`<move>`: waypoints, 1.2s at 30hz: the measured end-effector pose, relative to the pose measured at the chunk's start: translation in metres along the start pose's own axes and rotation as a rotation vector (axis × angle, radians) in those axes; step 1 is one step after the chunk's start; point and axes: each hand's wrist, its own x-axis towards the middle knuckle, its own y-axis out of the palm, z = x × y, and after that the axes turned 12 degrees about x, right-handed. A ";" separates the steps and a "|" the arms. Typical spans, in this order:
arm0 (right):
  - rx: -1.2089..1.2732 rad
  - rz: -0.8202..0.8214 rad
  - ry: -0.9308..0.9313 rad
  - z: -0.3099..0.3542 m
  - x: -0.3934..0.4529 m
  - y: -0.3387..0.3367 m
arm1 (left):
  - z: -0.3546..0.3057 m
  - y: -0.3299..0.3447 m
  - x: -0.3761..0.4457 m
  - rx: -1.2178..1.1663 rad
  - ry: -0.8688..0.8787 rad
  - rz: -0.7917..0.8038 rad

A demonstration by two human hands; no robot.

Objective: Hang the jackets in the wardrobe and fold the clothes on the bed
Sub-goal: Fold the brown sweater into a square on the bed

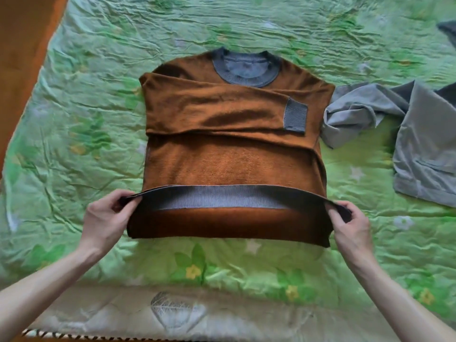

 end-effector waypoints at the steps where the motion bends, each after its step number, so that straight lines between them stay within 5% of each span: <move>1: 0.003 -0.026 -0.012 0.002 0.011 0.006 | -0.005 0.006 0.012 -0.040 -0.028 -0.023; 5: 0.065 -0.177 0.008 0.002 0.052 0.022 | -0.027 0.024 0.055 -0.109 -0.098 -0.148; 12: 0.098 -0.233 -0.081 0.022 0.095 0.032 | -0.052 0.024 0.094 -0.013 0.042 -0.332; 19: -0.184 -0.058 -0.108 0.008 0.136 0.037 | -0.046 0.038 0.134 0.094 0.034 -0.289; 28: -0.625 -0.101 -0.243 -0.003 0.140 0.054 | -0.044 0.052 0.145 0.314 0.112 -0.073; 36: -0.429 -0.185 -0.431 -0.002 0.137 0.037 | -0.067 0.044 0.118 0.197 0.029 -0.337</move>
